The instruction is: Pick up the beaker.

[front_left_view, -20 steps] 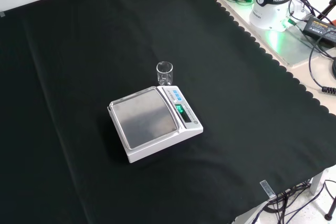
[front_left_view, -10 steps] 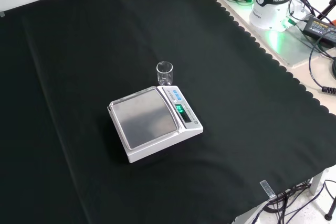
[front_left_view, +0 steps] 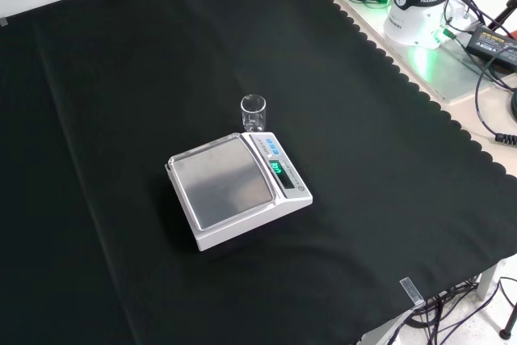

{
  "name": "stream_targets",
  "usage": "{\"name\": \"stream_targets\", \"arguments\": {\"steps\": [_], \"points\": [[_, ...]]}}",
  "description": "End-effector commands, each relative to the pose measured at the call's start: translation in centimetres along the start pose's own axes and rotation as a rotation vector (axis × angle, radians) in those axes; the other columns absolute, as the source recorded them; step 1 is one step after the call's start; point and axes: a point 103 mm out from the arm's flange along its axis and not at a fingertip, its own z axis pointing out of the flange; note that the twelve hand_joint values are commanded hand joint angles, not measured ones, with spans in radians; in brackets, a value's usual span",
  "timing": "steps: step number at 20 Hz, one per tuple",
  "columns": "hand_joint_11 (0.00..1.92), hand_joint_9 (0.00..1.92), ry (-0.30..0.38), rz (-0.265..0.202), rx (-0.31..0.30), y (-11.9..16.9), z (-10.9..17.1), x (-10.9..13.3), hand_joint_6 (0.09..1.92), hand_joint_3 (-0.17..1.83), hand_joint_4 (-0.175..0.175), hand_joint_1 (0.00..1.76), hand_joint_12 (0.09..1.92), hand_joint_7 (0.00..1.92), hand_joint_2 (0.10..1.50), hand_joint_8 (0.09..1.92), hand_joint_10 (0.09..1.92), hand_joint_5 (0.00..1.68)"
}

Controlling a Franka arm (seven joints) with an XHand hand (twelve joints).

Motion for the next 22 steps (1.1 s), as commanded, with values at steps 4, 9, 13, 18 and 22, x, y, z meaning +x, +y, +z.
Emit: {"name": "stream_targets", "arguments": {"steps": [4,9,13,18,22], "points": [[0.54,0.64,-0.104,-0.032,0.122,3.2,5.8,4.0,0.09,0.12,0.027,0.51,1.41,0.33,0.7,0.83,0.73,0.49],[0.53,0.63,-0.044,-0.011,0.137,3.3,8.6,2.9,0.09,0.11,0.026,0.51,1.43,0.33,0.7,0.83,0.75,0.49],[0.53,0.63,0.03,0.027,0.135,3.1,11.2,0.9,0.09,0.11,0.025,0.5,1.43,0.32,0.7,0.83,0.75,0.49],[0.52,0.63,0.101,0.074,0.075,2.6,13.8,-0.6,0.09,0.11,0.021,0.49,1.43,0.32,0.7,0.84,0.75,0.48],[0.51,0.62,0.12,0.064,0.06,2.6,15.3,-0.2,0.09,0.11,0.016,0.49,1.43,0.32,0.7,0.84,0.76,0.48]]}}
